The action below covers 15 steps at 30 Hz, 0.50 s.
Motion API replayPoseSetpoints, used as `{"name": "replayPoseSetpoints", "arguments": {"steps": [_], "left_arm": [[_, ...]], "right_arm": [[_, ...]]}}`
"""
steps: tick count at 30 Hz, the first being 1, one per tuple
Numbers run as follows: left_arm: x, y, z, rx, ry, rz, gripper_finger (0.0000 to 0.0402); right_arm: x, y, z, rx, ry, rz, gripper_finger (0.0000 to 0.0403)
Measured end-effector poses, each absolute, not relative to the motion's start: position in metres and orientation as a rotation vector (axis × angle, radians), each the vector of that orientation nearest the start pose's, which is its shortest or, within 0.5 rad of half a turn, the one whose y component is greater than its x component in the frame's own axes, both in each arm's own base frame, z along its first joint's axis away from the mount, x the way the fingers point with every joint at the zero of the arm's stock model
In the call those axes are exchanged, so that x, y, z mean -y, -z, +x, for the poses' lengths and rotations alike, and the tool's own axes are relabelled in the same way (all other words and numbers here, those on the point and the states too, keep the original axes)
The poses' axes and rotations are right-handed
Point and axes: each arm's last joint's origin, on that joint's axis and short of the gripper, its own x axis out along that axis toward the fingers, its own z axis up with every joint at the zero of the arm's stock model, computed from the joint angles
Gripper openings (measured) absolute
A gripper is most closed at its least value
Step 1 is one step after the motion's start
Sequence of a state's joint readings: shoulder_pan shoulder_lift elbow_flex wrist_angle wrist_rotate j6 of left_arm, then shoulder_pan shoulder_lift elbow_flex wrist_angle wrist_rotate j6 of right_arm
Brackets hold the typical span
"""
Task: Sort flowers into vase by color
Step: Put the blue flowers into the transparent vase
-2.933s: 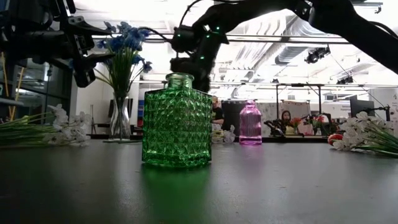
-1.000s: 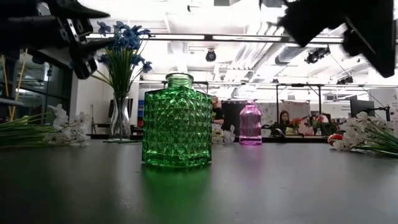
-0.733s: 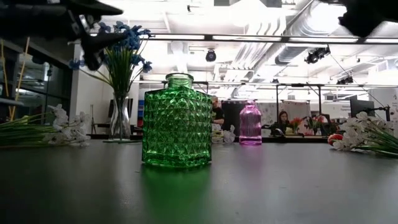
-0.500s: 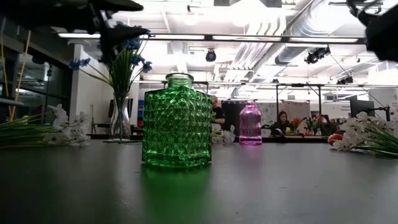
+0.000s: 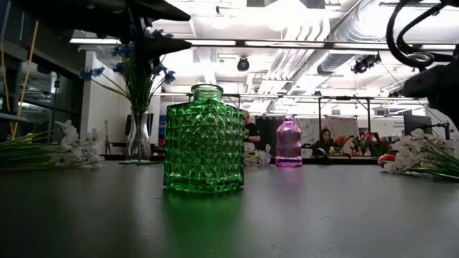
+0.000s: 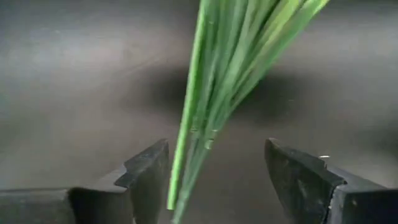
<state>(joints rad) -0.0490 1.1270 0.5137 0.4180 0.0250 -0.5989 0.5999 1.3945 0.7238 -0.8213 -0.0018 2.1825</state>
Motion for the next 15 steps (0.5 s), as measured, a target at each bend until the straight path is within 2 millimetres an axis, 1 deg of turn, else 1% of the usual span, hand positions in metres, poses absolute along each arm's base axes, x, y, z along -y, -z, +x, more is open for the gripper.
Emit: {"name": "replayPoseSetpoints", "arguments": {"steps": [5, 8, 15], "left_arm": [[0.0122, -0.2304, 0.2371, -0.209, 0.008, -0.595, 0.0189], [0.012, -0.2304, 0.2371, -0.209, 0.004, -0.594, 0.0189], [0.0119, -0.2305, 0.2371, -0.207, 0.002, -0.594, 0.0189]], "right_arm": [[-0.1164, -0.1614, 0.1701, -1.2, 1.188, 1.243, 0.025], [-0.1151, -0.1613, 0.1694, -1.173, 1.209, 1.233, 0.025], [-0.1137, -0.1613, 0.1681, -1.164, 1.223, 1.212, 0.025]]}}
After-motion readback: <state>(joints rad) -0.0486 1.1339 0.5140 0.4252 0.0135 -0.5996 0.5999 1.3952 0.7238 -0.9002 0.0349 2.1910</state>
